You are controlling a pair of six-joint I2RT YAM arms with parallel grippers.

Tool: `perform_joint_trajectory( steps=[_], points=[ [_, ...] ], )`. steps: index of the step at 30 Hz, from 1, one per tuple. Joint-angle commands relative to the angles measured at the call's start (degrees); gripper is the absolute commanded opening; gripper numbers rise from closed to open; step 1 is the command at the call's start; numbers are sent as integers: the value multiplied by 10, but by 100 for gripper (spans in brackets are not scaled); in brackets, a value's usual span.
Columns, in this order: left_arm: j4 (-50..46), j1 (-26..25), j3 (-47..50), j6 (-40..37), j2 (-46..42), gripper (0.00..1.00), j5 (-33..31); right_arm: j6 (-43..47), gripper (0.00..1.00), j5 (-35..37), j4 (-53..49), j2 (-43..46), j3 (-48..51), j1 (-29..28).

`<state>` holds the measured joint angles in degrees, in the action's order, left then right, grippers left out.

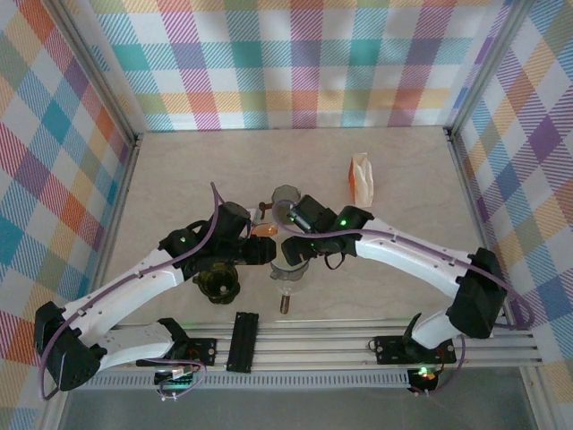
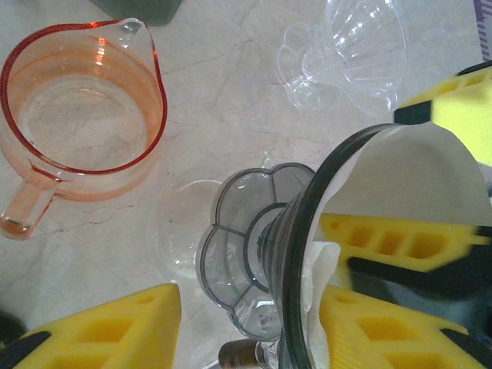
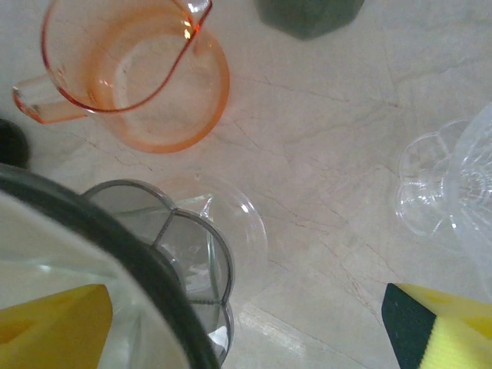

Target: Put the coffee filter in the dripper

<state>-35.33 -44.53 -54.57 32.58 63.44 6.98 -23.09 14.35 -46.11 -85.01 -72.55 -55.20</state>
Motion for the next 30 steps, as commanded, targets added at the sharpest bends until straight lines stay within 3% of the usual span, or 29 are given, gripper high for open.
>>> perform_joint_trajectory(
  steps=[1, 16, 30],
  points=[
    [8, -4, 7, 6, 4, 47, 4, 6, 92, 3, -12, 0, -8, -4],
    [9, -3, 8, 6, 4, 47, 5, 1, 92, 1, 1, -39, 13, -4],
    [13, -3, 10, 7, 1, 47, 5, -8, 92, 42, 3, 99, -10, -4]
  ],
)
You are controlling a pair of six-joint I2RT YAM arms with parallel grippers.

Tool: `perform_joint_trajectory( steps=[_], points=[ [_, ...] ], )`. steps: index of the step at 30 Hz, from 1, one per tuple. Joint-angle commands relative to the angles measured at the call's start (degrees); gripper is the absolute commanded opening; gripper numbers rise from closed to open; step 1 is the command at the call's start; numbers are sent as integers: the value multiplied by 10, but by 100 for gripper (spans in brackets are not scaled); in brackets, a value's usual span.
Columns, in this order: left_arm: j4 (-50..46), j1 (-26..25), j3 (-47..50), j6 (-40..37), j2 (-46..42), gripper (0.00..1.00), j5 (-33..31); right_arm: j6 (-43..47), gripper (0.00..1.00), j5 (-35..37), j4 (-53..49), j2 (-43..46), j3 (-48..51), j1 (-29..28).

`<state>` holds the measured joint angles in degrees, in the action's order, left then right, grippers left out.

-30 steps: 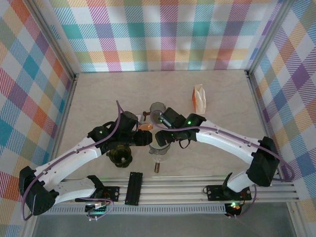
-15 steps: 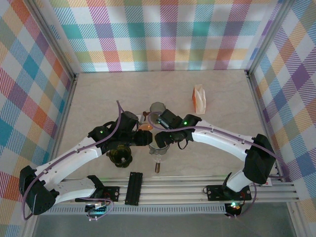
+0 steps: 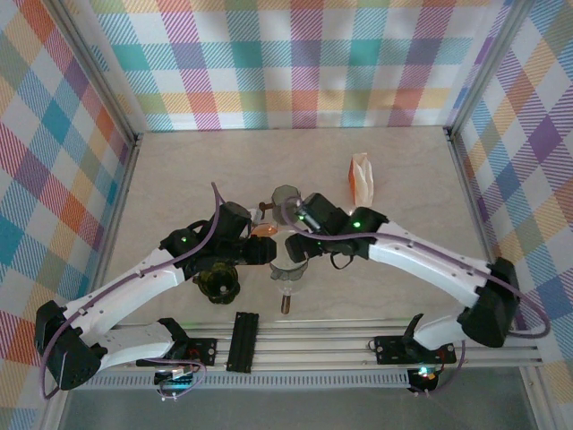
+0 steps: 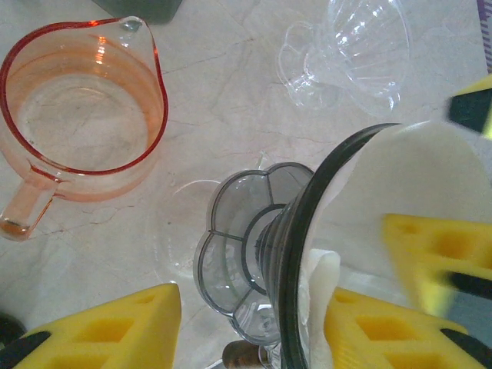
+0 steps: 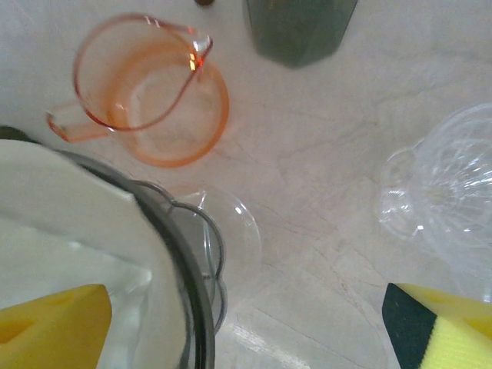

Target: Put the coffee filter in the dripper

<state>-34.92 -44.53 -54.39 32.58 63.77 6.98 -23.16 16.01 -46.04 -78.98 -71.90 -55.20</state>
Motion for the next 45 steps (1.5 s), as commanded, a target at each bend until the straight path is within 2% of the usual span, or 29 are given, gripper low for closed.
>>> perform_joint_trajectory(
  steps=[1, 5, 12, 19, 22, 24, 27, 33, 39, 45],
  points=[
    [10, -4, 9, 7, -3, 47, 5, -9, 92, 31, 8, 51, -11, -4],
    [14, -3, 7, 9, -12, 49, 5, -24, 92, 53, 27, 97, 21, -4],
    [31, -3, 2, 12, -44, 61, 11, -43, 93, 64, 37, 139, 51, -4],
    [19, 0, -14, 18, -98, 64, -16, -62, 93, 82, 35, 184, 69, -4],
    [3, 39, -11, 20, -111, 64, -19, -77, 93, 98, 36, 217, 93, -4],
    [5, 82, 1, 22, -108, 61, -1, -88, 93, 103, 36, 239, 112, -4],
    [27, 136, 16, 27, -83, 55, 35, -100, 93, 105, 29, 263, 131, -4],
    [71, 187, 28, 13, 15, 51, 43, -119, 93, 105, 15, 301, 163, -4],
    [79, 192, 15, -19, 111, 49, 8, -136, 93, 93, 7, 332, 200, -4],
    [86, 191, -1, -34, 171, 46, -13, -143, 93, 86, 13, 347, 228, -4]
  ],
)
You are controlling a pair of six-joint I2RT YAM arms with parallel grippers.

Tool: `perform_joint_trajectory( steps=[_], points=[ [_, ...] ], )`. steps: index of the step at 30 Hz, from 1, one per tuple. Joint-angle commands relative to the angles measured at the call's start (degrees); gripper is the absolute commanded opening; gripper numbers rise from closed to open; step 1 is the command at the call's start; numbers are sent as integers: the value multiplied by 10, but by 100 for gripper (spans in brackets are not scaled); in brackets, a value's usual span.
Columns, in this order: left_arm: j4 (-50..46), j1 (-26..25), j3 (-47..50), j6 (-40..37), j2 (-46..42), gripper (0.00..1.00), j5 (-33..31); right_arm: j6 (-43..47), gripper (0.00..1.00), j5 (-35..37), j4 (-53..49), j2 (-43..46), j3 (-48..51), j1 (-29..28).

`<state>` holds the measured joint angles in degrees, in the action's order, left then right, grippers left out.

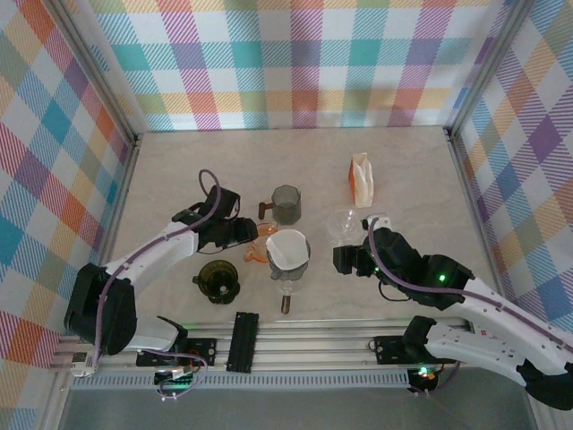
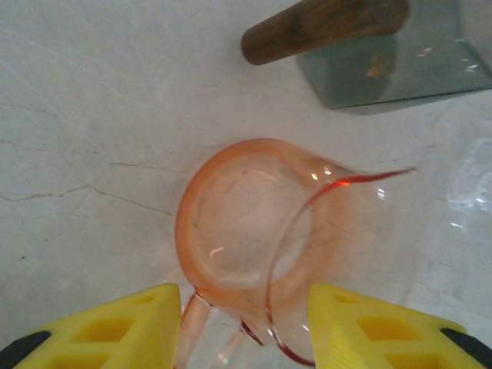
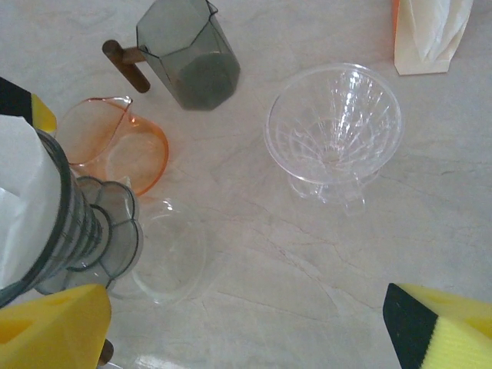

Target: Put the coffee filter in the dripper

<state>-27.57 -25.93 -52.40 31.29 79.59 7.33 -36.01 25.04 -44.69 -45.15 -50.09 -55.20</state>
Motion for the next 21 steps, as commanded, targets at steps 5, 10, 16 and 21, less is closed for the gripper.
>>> perform_joint_trajectory(
  steps=[5, 10, 16, 21],
  points=[
    [13, 4, -25, -26, 48, 42, -25, -16, 93, -7, 1, 13, 24, -4],
    [16, 4, -28, -21, 59, 39, -32, -22, 93, -10, 6, 22, 43, -4],
    [-2, 4, -33, -19, 60, 29, -45, -30, 93, -22, 12, 22, 70, -4],
    [-16, 4, -31, -12, 50, 20, -43, -39, 93, -42, 26, 24, 103, -4]
  ],
)
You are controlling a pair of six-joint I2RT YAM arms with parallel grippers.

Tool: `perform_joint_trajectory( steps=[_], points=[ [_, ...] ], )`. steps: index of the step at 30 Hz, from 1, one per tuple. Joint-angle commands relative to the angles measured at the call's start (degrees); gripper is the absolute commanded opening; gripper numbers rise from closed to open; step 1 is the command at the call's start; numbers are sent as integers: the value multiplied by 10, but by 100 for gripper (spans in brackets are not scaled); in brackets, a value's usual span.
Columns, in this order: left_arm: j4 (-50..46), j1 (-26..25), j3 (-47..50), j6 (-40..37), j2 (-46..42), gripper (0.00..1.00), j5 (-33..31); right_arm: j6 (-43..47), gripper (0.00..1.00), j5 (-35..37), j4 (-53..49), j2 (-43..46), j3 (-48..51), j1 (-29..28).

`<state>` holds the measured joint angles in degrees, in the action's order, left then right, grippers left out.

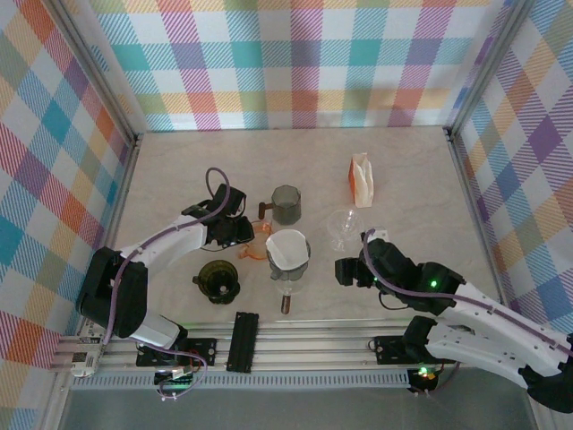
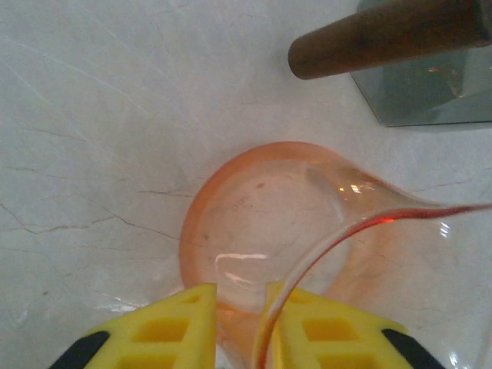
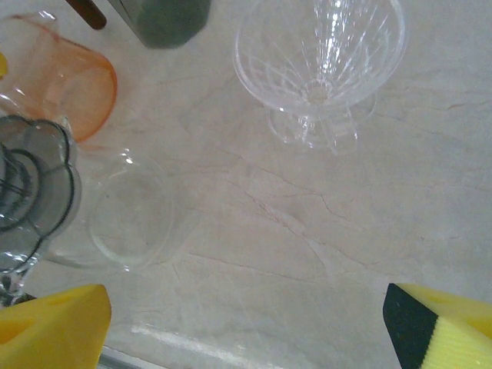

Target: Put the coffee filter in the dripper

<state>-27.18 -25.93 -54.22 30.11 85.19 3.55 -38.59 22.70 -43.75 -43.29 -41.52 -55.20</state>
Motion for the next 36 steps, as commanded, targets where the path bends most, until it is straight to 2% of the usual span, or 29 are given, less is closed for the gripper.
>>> perform_joint_trajectory(
  steps=[1, 11, 21, 27, 36],
  points=[
    [-22, 4, -13, 2, -8, 19, -2, -12, 93, -25, 22, 5, 24, -4],
    [-66, 8, -26, 18, -46, 6, 5, 15, 93, -120, 139, -25, 108, -4],
    [-111, 38, -25, 20, -119, 0, 25, 34, 91, -220, 306, -79, 183, -4],
    [-140, 45, -17, 18, -167, 0, 31, 32, 86, -246, 411, -148, 201, -4],
    [-158, 60, -12, 23, -210, 0, 44, 30, 80, -252, 494, -218, 198, -5]
  ],
)
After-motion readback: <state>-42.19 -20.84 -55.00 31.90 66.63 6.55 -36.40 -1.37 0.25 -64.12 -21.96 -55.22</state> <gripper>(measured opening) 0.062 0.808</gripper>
